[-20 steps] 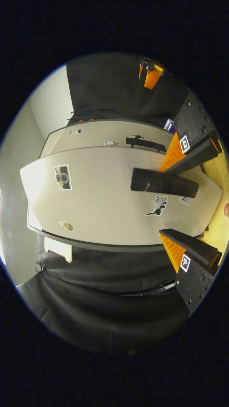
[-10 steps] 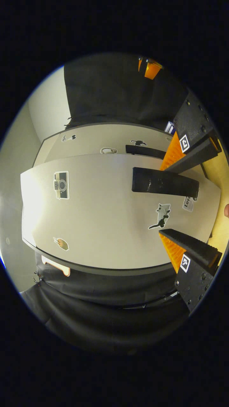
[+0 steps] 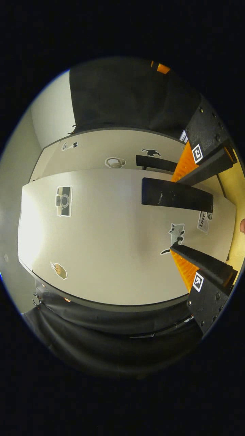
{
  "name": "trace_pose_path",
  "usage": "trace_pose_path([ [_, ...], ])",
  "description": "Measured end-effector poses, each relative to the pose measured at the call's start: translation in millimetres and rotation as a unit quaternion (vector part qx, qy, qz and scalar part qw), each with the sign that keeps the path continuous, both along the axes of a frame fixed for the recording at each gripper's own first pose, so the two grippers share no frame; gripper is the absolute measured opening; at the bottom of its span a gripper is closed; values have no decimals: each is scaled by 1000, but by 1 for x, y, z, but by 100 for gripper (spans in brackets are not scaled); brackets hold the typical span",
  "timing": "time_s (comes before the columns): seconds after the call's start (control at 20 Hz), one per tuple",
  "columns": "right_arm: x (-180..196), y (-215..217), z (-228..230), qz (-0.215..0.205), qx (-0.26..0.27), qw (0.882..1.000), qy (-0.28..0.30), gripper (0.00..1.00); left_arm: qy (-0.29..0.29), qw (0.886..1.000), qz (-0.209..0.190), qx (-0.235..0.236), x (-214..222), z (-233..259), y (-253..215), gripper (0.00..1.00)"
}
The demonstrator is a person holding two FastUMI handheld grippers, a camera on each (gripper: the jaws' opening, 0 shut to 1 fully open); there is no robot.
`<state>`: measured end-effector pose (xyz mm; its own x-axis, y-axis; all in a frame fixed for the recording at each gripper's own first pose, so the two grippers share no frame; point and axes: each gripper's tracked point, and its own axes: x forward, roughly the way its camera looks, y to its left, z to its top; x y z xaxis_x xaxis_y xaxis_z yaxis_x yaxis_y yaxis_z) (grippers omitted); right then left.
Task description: Grasp the bottle in the cabinet with the left hand and place it on the coaster, then close the right door with the right hand and the left door with the left hand.
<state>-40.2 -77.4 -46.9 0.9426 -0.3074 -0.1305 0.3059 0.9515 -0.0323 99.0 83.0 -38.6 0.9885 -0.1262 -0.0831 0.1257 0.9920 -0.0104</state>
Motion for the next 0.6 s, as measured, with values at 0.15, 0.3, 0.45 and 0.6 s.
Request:
trace_pose_path([
  [0.15, -5, -8, 2, -11, 2, 1000, 0, 93, 3, 1000, 1, -6, 4, -1, -2, 100],
  [0.3, -7, -15, 3, -19, -2, 1000, -1, 93, 5, 1000, 3, -6, 7, -3, -3, 100],
  [0.45, -9, -19, 5, -24, -4, 1000, -2, 93, 6, 1000, 4, -2, 9, -4, -5, 100],
  [0.6, -9, -23, 8, -27, -6, 1000, -4, 93, 7, 1000, 8, 0, 10, -4, -5, 100],
])
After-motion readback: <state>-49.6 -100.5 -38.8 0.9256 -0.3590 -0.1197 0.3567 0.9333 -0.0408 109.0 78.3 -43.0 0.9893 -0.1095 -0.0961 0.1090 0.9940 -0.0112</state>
